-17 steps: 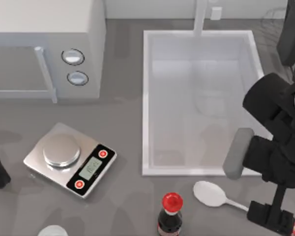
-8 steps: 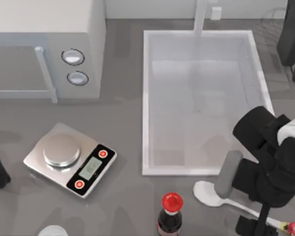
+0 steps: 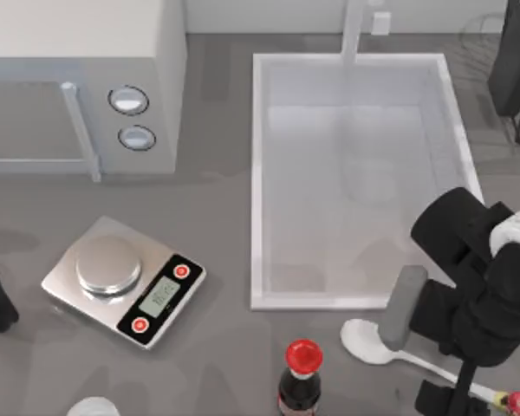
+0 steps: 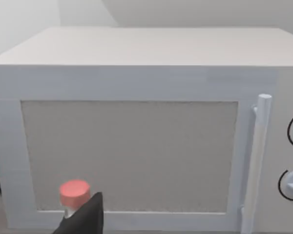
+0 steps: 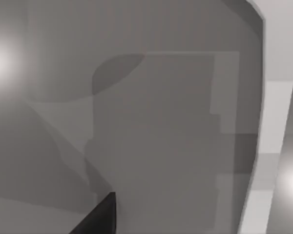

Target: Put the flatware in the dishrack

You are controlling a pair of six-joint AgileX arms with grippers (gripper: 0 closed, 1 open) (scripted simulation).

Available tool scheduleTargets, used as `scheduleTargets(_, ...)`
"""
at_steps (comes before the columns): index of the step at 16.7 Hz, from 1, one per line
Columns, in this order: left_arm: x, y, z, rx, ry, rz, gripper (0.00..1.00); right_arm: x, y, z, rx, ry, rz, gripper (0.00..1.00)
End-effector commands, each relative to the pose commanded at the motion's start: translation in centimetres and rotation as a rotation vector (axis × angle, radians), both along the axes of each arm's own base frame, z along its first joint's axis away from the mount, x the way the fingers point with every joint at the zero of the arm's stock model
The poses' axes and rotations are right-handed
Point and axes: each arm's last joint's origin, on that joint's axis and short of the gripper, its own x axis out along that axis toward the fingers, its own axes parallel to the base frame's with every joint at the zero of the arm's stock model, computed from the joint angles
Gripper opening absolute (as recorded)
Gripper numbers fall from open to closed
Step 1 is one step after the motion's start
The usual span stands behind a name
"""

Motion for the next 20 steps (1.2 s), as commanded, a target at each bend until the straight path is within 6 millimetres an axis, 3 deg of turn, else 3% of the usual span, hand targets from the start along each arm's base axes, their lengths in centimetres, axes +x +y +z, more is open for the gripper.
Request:
scheduleTargets(9, 0.0, 0.0, 0.0, 0.000, 0.000, 0.000, 1.00, 0.0, 0.0, 0.0, 0.000, 0.000, 0.000, 0.02)
scheduleTargets(17, 0.0, 0.0, 0.0, 0.000, 0.000, 0.000, 1.00, 0.0, 0.0, 0.0, 0.000, 0.000, 0.000, 0.00)
scheduleTargets(18, 0.0, 0.0, 0.0, 0.000, 0.000, 0.000, 1.00, 0.1, 0.1, 2.2, 0.033, -0.013, -0.006, 0.00)
scheduleTargets(20, 0.0, 0.0, 0.0, 0.000, 0.000, 0.000, 1.00, 0.2, 0.2, 2.5, 0.033, -0.013, -0.006, 0.00)
